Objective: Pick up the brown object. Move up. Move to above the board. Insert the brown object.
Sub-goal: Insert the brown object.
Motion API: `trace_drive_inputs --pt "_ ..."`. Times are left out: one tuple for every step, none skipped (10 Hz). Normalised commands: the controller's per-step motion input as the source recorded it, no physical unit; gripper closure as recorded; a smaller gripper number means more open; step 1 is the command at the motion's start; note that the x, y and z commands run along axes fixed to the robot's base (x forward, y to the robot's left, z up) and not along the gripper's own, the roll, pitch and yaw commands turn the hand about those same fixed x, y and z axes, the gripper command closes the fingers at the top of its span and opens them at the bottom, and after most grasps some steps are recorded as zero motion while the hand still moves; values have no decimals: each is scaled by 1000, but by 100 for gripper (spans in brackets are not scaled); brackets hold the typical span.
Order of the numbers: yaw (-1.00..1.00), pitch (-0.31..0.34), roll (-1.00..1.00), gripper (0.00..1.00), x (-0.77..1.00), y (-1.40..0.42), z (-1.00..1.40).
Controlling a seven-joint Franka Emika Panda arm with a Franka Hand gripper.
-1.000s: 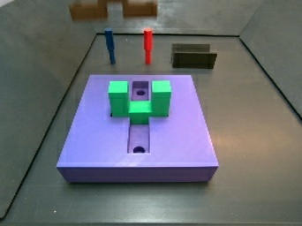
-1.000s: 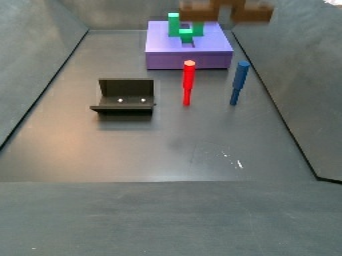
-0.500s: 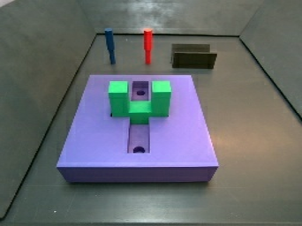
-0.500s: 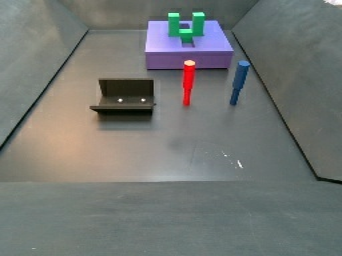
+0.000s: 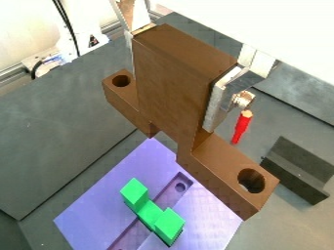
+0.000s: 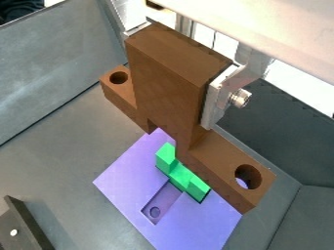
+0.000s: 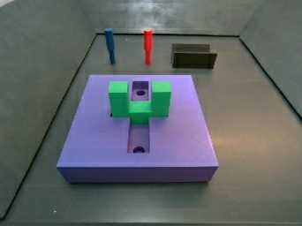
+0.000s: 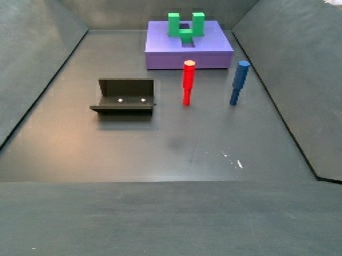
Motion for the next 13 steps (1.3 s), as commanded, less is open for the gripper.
trace_drive_inputs --pt "-220 -187 -106 100 -209 0 -46" --pt "-531 -217 -206 100 -271 -80 0" --pt "-689 -174 -129 100 -214 -174 -114" --pt "-766 -209 -134 100 -166 -120 -174" --pt "-980 -157 -101 100 0 -60 -191" --pt "-997 -86 0 100 0 -120 -337" --pt "-994 0 54 100 0 -143 -434" --pt "-954 0 143 100 0 -126 -537" --pt "-946 -1 200 100 0 -69 -469" --pt "-814 0 236 100 37 -120 -449" --pt "-891 -6 200 100 11 -129 -394" --pt "-1000 0 37 100 0 -123 -260" --pt "-1000 0 -41 100 0 -46 -166"
